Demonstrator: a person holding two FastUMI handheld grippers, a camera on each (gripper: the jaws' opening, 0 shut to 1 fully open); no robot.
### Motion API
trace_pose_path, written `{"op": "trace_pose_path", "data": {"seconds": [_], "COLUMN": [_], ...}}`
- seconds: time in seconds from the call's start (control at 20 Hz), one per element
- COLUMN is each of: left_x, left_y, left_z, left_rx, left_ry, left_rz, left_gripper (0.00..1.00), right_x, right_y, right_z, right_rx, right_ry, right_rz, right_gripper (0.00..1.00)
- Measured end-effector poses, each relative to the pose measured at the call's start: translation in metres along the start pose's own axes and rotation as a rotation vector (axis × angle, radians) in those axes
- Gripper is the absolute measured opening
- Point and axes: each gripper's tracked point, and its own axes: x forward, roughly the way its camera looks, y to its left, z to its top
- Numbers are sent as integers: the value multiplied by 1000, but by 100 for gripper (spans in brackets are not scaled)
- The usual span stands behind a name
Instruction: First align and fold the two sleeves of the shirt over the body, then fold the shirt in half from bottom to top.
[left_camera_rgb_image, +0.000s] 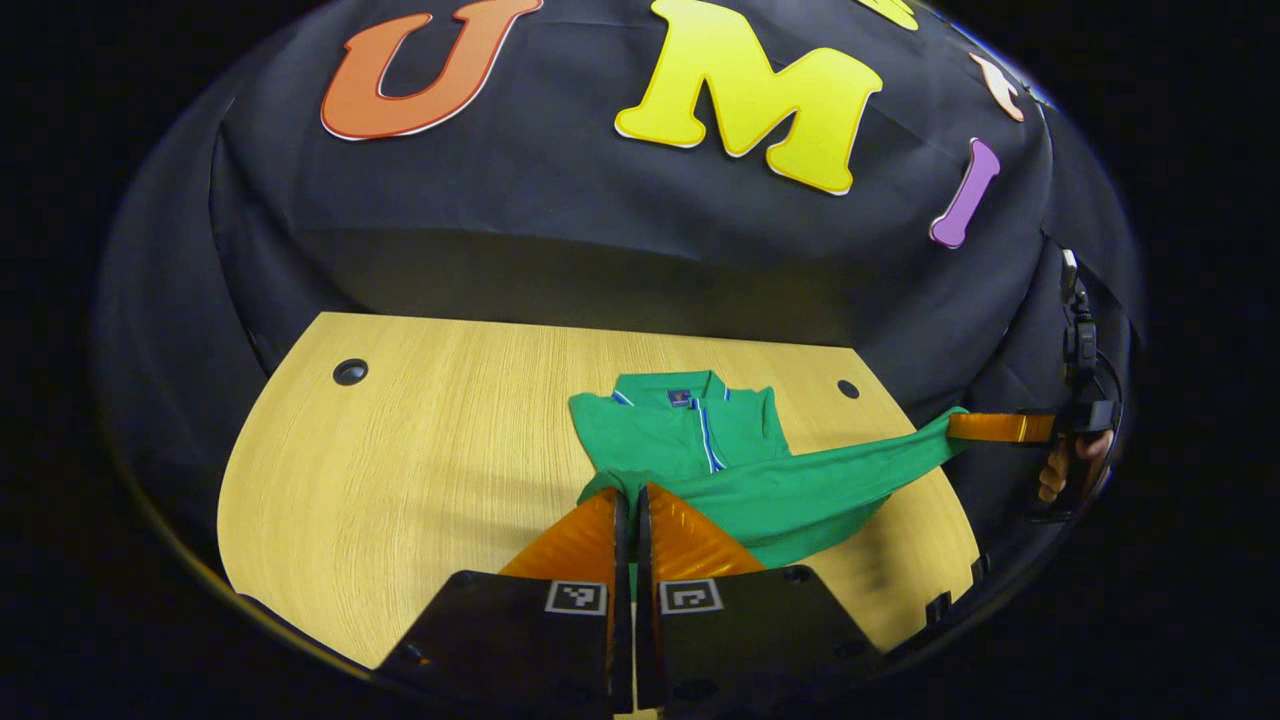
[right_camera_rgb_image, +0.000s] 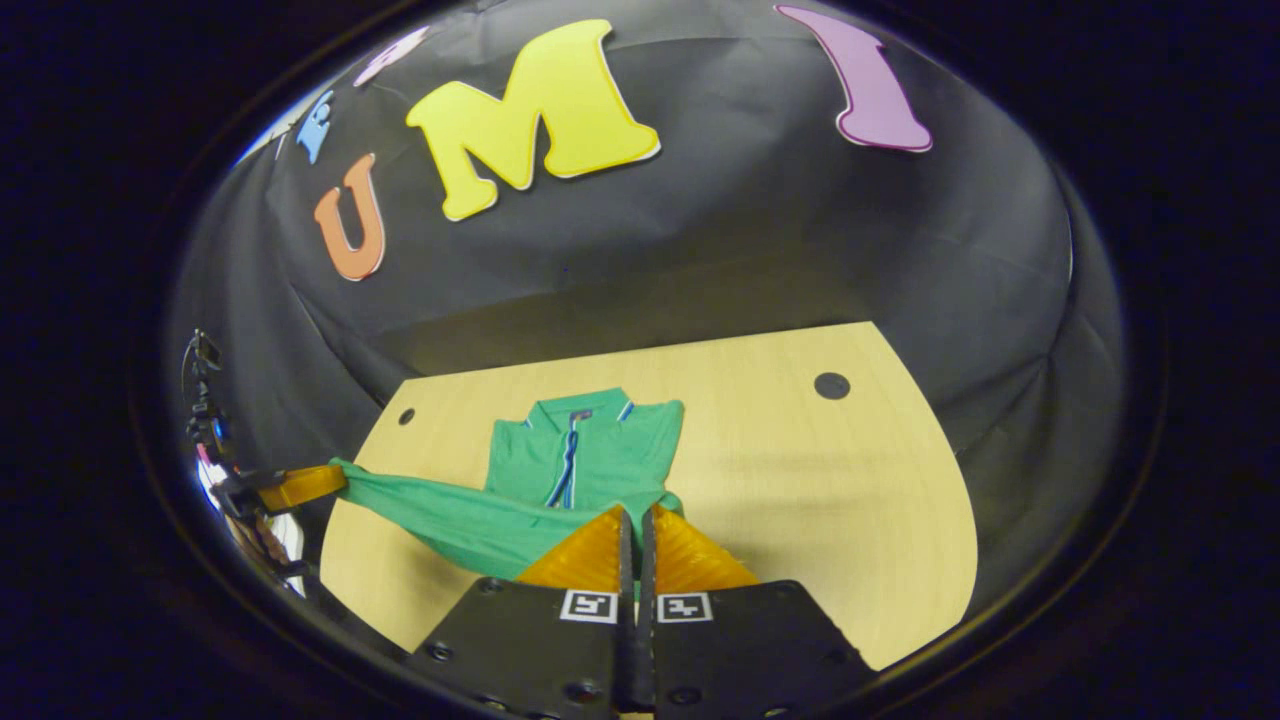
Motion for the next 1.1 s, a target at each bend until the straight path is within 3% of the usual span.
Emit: {"op": "trace_pose_path", "data": {"seconds": [0.05, 0.5, 0.65, 0.8, 1.0, 1.1], "left_x": [10, 110, 144, 177, 214, 231], "left_y": [4, 46, 62, 61, 78, 75], "left_z": [6, 42, 48, 37, 15, 6], "left_rx": [-4, 2, 7, -2, 1, -15], "left_ry": [-7, -39, -85, -79, -51, -38], "left_rz": [4, 72, 136, 131, 199, 174], "left_gripper": [7, 7, 7, 8, 11, 15], "right_x": [10, 120, 151, 180, 220, 240], "right_y": [1, 6, 7, 2, -17, -24], "right_z": [11, 77, 71, 68, 47, 30], "right_rx": [1, -23, -39, -38, -39, -42], "right_ry": [-12, -71, -56, -46, -14, 12], "right_rz": [-1, -12, -9, -20, -63, -81], "right_gripper": [3, 0, 0, 0, 0, 1]}}
